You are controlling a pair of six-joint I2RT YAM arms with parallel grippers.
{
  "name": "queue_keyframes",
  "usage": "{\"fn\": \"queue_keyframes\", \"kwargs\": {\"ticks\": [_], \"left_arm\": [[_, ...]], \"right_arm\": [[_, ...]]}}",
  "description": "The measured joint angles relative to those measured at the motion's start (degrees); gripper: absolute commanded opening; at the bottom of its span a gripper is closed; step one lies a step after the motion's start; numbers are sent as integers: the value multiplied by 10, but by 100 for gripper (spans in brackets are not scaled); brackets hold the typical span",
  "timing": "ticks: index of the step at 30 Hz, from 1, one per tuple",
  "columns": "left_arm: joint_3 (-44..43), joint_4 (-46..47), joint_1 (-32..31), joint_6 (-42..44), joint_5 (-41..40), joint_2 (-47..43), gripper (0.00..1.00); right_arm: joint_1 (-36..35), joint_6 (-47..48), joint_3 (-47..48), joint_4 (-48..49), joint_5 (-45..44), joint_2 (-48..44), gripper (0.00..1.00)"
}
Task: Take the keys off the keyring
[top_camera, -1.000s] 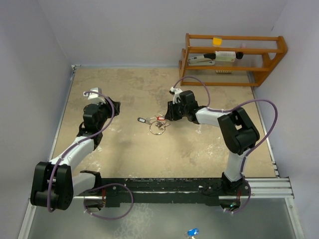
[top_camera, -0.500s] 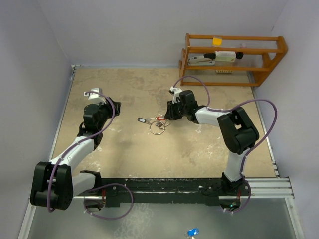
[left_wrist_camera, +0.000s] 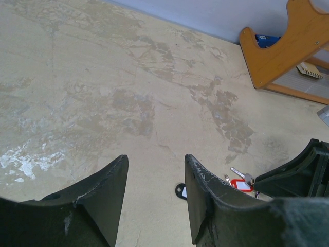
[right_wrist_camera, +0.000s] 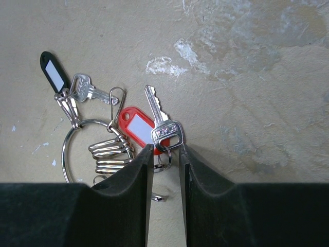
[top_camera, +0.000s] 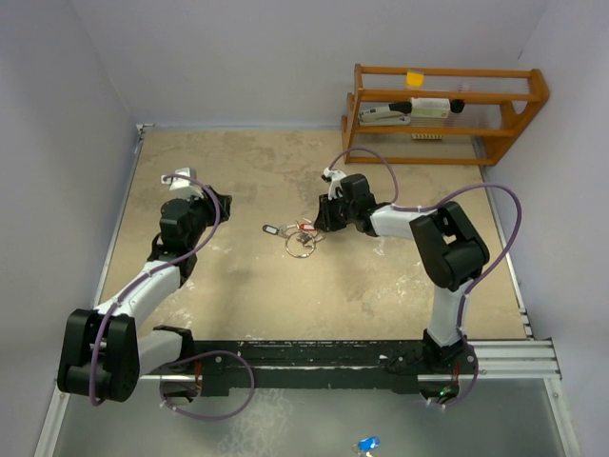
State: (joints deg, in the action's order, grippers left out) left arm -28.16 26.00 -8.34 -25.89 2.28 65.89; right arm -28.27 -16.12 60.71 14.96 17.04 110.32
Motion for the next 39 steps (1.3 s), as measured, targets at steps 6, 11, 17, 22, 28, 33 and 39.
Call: {"fn": "queue_keyframes", "kwargs": {"ticks": [6,11,17,22,28,33,39], "left_arm": [[0,0,0,0,0,0,45],[0,0,0,0,0,0,45],[0,0,0,0,0,0,45],[0,0,-1,0,0,-1,45],[0,0,-1,0,0,-5,45],[0,0,-2,0,0,-5,45],[0,0,-4,0,0,-5,45]], "right_arm": [[0,0,1,-1,0,1,26],[-1,0,-2,2,0,1,27],[-2,-2,-13,10,0,-6,30],[-3,-2,-20,12,0,-11,27],[-4,0,-21,8,-9,-11,6],[-6,3,-19,5,-10,-11,0],[-7,17,-1,-27,-11,-11,0]]}}
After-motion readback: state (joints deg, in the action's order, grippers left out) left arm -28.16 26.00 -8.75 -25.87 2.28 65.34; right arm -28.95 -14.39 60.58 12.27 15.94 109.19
